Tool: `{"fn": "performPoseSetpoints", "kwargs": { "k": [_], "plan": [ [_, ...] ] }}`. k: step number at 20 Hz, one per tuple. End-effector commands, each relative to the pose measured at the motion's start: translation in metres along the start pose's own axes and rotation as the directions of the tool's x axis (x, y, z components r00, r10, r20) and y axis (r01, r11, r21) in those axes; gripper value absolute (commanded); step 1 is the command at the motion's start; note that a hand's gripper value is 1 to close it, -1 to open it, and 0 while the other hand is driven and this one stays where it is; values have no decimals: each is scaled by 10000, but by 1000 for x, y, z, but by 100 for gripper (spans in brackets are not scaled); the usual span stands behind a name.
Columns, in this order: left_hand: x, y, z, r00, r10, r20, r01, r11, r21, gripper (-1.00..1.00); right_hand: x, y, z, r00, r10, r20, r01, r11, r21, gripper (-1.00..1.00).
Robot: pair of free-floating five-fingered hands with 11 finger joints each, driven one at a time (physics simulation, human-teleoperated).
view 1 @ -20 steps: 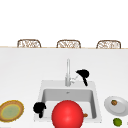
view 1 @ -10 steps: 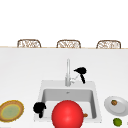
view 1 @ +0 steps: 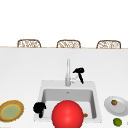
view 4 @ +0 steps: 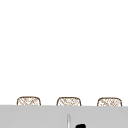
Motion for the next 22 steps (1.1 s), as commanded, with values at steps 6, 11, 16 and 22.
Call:
{"fn": "performPoseSetpoints", "kwargs": {
  "k": [6, 11, 16, 22],
  "plan": [
    [0, 0, 0, 10000, 0, 0, 0, 10000, 0, 0, -5, 2, -41, 9996, -247, -102, 263, 9756, 2179, -100],
    [0, 0, 0, 10000, 0, 0, 0, 10000, 0, 0, -17, 8, -67, 9974, -720, 37, 683, 9599, 2718, -100],
    [0, 0, 0, 10000, 0, 0, 0, 10000, 0, 0, -24, 16, -86, 9953, -950, 182, 849, 9486, 3049, -100],
    [0, 0, 0, 10000, 0, 0, 0, 10000, 0, 0, -22, -7, -71, 9968, -784, 134, 738, 9745, 2117, -100]
  ]
}}
